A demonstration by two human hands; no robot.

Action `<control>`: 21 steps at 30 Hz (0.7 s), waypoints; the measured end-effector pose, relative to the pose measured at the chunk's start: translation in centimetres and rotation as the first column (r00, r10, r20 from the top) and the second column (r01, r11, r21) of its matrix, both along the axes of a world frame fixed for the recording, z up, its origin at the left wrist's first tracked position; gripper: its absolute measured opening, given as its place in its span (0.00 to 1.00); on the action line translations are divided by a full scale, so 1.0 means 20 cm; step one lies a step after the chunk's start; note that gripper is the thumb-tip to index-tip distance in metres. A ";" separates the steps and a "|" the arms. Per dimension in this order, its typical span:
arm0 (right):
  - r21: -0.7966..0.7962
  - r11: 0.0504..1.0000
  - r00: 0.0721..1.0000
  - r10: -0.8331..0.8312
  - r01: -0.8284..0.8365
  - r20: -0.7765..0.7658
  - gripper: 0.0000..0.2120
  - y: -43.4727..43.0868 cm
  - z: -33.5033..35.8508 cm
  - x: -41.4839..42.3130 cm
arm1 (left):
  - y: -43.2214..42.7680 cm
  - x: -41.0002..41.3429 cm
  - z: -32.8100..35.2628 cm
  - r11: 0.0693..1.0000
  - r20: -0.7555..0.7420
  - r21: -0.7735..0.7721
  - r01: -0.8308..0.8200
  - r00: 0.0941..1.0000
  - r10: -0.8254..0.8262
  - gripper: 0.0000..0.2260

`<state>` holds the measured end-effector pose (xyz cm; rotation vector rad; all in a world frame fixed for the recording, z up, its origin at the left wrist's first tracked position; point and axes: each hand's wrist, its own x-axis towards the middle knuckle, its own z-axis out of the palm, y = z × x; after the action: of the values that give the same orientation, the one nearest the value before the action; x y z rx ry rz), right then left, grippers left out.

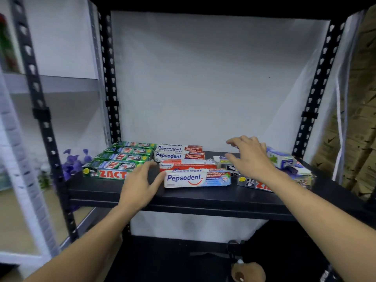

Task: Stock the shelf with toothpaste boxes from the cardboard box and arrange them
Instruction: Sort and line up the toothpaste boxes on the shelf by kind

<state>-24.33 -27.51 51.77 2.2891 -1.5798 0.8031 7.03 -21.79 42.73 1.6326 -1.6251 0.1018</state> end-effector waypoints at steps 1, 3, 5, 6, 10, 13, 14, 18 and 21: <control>0.046 0.999 1.000 0.029 -0.029 -0.003 0.18 -0.02 0.00 0.04 | -0.02 0.04 0.01 0.998 0.054 -0.030 -0.048 0.997 0.049 0.22; 0.136 0.986 0.995 0.099 -0.101 0.022 0.15 -0.07 -0.01 0.11 | -0.05 0.11 0.04 0.990 0.166 -0.085 -0.116 0.978 0.129 0.22; 0.203 0.964 0.984 0.164 -0.173 0.064 0.12 -0.12 -0.01 0.17 | -0.08 0.19 0.05 0.982 0.245 -0.094 -0.161 0.953 0.180 0.23; 0.232 0.953 0.980 0.184 -0.197 0.076 0.11 -0.15 -0.02 0.19 | -0.10 0.23 0.05 0.981 0.250 -0.078 -0.178 0.949 0.192 0.24; 0.359 0.913 0.978 0.207 -0.192 -0.004 0.14 -0.27 -0.02 0.30 | -0.16 0.36 0.00 0.962 0.191 0.070 -0.263 0.950 0.246 0.30; 0.491 0.856 0.964 0.243 -0.162 -0.105 0.19 -0.36 -0.01 0.38 | -0.19 0.39 -0.03 0.949 0.219 0.099 -0.299 0.937 0.272 0.32; 0.512 0.843 0.958 0.261 -0.165 -0.120 0.19 -0.38 0.00 0.40 | -0.19 0.39 -0.03 0.951 0.232 0.095 -0.294 0.936 0.266 0.32; 0.529 0.829 0.940 0.303 -0.180 -0.155 0.17 -0.47 0.01 0.50 | -0.19 0.39 -0.04 0.958 0.248 0.093 -0.271 0.938 0.241 0.28; 0.589 0.774 0.930 0.353 -0.231 -0.099 0.18 -0.51 0.00 0.54 | -0.21 0.40 -0.04 0.955 0.265 0.099 -0.280 0.932 0.246 0.28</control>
<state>-13.44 -37.79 51.74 2.9809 -1.5314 0.1186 14.94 -25.93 41.96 2.0056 -1.6155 0.3552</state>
